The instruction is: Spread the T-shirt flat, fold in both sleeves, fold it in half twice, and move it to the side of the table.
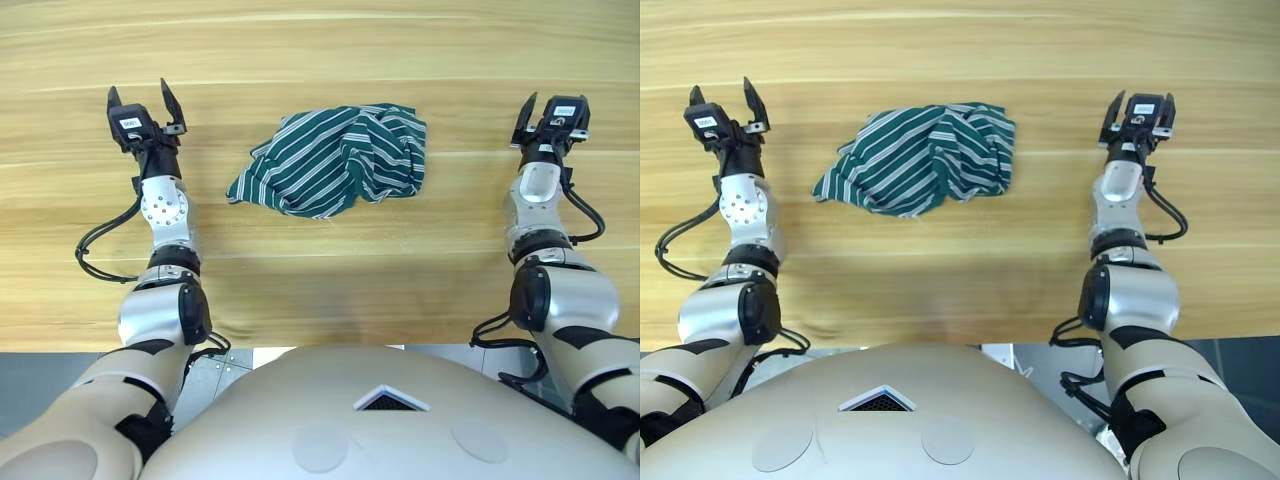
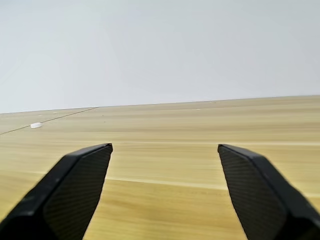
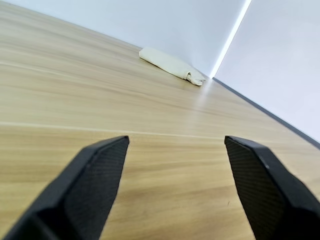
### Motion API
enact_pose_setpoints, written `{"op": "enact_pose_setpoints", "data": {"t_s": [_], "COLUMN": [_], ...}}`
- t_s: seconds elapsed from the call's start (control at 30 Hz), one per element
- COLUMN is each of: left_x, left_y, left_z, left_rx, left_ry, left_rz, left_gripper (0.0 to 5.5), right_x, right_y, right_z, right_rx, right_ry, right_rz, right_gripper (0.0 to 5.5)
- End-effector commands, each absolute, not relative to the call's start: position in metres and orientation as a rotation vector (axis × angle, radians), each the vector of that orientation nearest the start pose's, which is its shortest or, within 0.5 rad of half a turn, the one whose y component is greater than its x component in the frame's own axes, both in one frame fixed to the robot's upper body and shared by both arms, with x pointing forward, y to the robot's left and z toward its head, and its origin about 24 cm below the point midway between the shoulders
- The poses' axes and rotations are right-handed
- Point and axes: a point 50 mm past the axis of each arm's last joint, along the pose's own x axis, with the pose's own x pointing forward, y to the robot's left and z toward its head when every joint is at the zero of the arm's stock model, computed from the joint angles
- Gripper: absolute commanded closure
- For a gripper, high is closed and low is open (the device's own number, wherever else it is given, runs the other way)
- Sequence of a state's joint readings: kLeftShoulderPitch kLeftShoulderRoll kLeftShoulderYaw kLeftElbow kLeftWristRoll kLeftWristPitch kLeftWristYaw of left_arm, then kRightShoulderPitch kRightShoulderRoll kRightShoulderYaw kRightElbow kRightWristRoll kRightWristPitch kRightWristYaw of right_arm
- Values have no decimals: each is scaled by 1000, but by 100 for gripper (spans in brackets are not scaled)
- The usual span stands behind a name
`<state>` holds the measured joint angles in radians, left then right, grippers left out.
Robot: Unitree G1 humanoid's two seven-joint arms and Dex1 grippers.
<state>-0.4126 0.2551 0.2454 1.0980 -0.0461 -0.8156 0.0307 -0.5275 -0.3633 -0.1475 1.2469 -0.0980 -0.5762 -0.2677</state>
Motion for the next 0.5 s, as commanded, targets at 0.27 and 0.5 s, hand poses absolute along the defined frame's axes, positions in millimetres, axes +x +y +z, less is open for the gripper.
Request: {"op": "enact_pose_setpoints", "data": {"t_s": [0.27, 0.5], "left_x": [284, 285], "left_y": [246, 243], "left_z": [5, 6], "left_rx": [117, 126], "left_ry": [-154, -164], "left_rz": [218, 193], "left_gripper": [156, 156], "right_x": [305, 305], "right_y": [-253, -245], "right_z": [11, 14], "right_rx": [-577, -628], "right_ry": [-61, -123], "right_rz": [-272, -265], "right_gripper": [193, 193]}}
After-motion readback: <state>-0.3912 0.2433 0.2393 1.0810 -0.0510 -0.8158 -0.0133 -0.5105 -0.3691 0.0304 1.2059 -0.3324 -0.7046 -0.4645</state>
